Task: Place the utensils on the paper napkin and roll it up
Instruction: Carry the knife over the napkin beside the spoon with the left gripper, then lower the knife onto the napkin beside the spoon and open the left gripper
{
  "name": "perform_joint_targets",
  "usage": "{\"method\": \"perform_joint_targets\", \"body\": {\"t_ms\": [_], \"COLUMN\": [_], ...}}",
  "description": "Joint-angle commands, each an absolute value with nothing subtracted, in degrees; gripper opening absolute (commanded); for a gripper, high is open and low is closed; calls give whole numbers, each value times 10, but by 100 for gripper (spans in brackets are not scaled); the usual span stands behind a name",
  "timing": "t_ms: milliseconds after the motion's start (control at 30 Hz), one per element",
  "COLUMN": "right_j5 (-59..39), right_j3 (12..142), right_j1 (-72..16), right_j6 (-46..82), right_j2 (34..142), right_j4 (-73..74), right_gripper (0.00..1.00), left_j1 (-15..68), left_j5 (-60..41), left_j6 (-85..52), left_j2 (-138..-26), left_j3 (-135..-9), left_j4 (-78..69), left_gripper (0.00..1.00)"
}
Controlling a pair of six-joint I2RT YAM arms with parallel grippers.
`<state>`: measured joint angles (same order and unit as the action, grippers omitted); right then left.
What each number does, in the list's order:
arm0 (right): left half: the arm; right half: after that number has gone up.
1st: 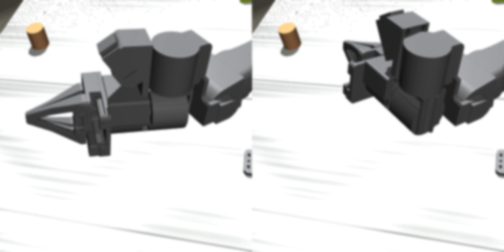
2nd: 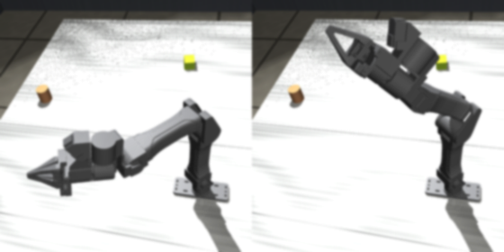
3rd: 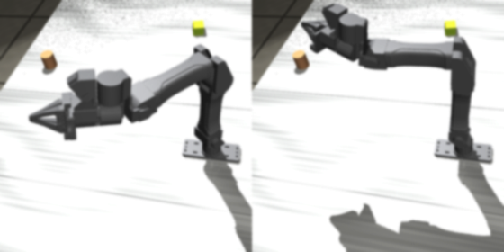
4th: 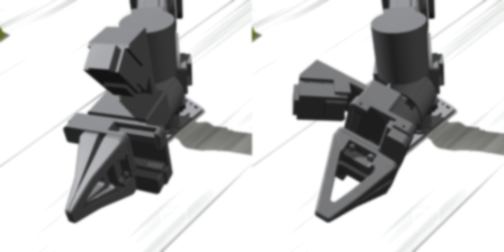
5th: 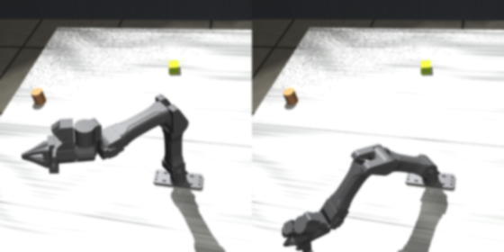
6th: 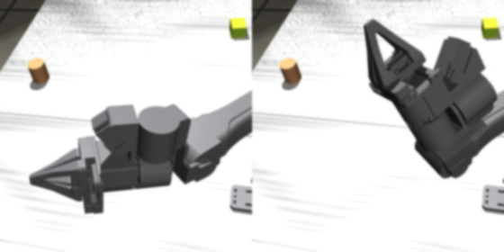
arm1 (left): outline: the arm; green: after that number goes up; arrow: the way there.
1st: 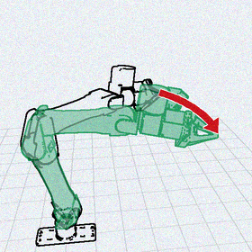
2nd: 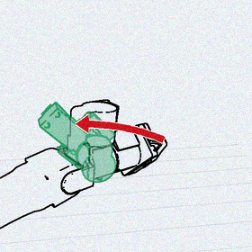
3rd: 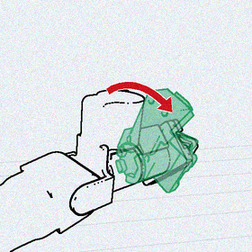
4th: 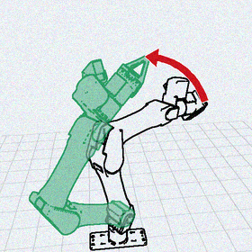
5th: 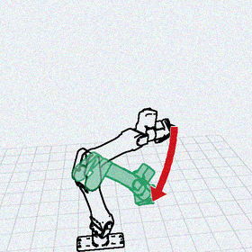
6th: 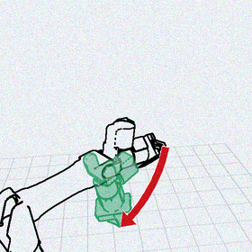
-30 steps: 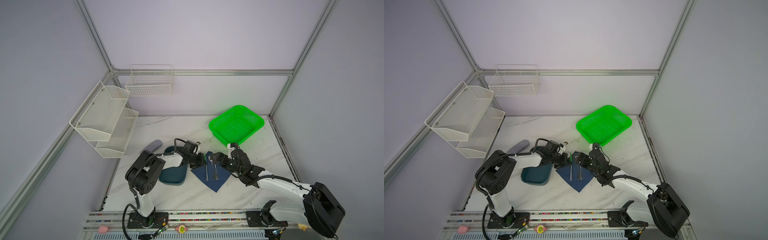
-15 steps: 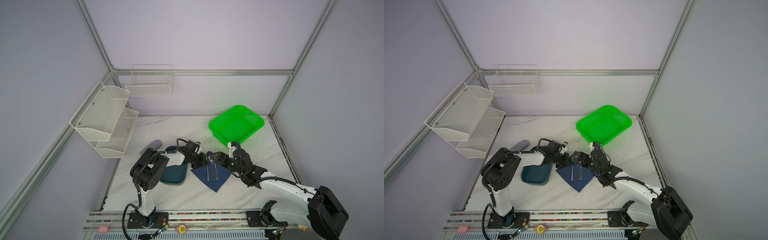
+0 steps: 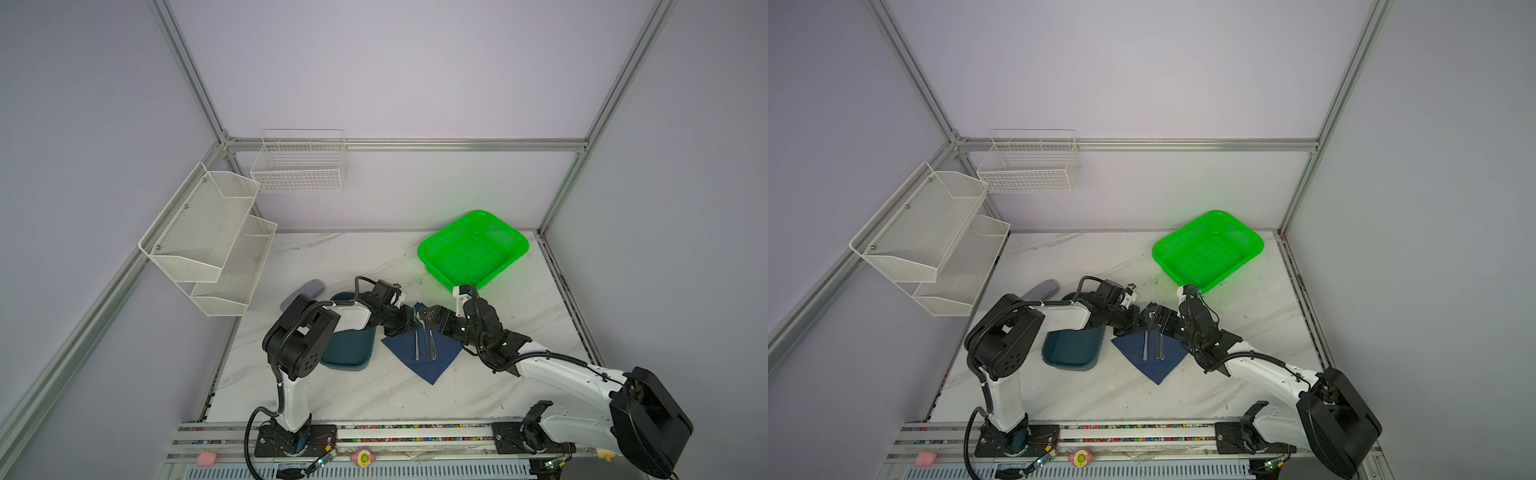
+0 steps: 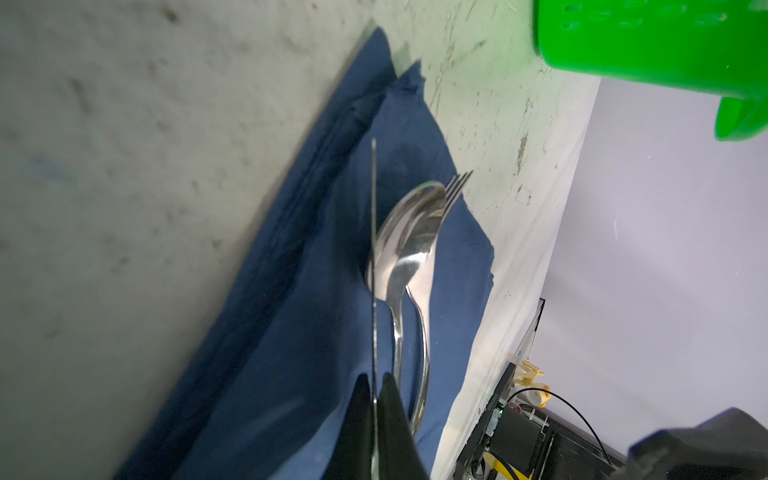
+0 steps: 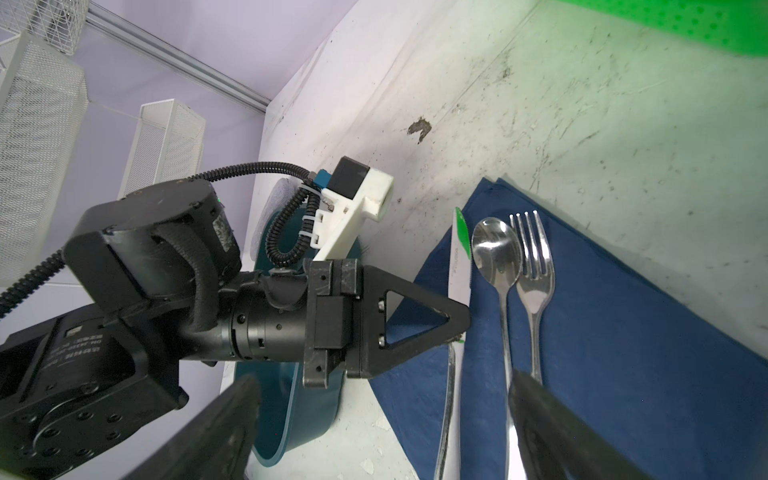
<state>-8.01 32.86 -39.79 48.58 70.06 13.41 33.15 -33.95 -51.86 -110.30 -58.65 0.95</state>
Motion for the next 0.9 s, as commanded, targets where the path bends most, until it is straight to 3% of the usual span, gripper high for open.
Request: {"method": "perform_joint_targets", "body": {"t_ms": [0, 867], "right_j5": [-82, -78], "right_j3": [327, 328], "right_j1": [-396, -396], "right_j6": [483, 490], "right_j2": [703, 709], "right_j4": [132, 128], "right_gripper": [95, 95], "left_j1": [333, 333], "left_j5": [-357, -340], "left_j6": [-512, -499], "left_j2": [-1108, -1110], "left_j3": [-637, -640], "left_j4": [-7, -20], "left_gripper": [2, 5]}}
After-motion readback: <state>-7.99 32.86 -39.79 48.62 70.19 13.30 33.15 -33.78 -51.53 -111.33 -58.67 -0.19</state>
